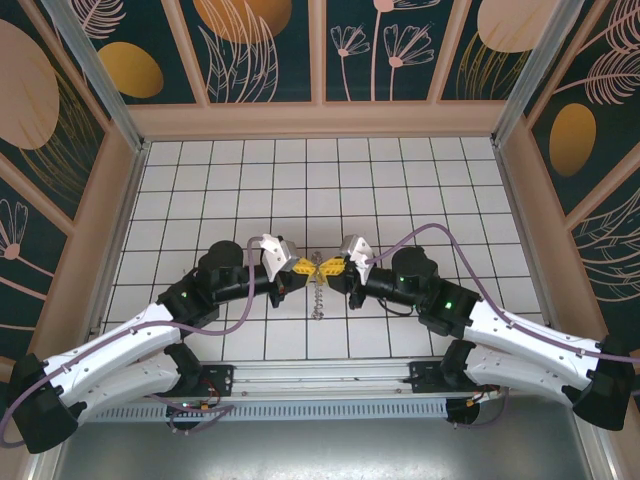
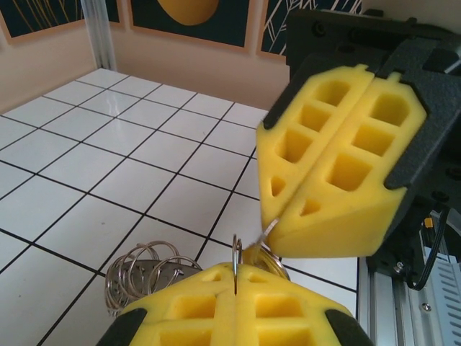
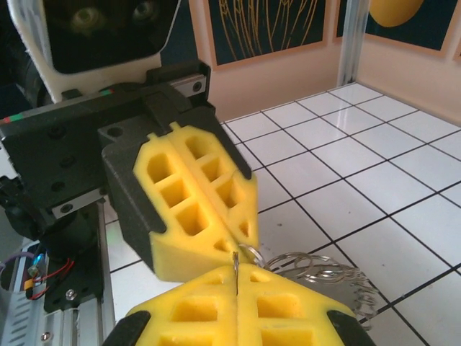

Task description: Put the keys on the keyring

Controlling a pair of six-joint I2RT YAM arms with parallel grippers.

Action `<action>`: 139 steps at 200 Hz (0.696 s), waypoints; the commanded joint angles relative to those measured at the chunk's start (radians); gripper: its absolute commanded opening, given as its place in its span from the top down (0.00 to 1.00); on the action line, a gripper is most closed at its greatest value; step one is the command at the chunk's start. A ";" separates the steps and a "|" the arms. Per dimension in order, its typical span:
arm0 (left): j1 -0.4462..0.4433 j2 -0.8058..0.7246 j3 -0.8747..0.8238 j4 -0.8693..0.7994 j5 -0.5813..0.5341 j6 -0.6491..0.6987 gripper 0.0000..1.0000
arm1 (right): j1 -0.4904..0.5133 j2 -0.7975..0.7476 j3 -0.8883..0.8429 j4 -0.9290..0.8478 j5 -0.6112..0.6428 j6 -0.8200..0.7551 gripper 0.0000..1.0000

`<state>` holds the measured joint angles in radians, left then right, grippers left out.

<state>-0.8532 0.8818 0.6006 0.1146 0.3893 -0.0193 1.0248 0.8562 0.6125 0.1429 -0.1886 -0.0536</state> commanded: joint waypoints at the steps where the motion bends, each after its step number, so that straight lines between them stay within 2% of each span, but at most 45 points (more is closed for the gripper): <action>1: 0.000 -0.006 0.013 0.035 0.023 0.005 1.00 | 0.006 0.003 0.007 0.064 0.046 0.014 1.00; 139: -0.001 -0.007 0.011 0.039 0.035 0.006 1.00 | 0.007 0.041 0.032 0.039 0.120 0.024 1.00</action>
<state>-0.8490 0.8818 0.6006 0.1081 0.3813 -0.0193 1.0290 0.8875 0.6125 0.1543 -0.1352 -0.0456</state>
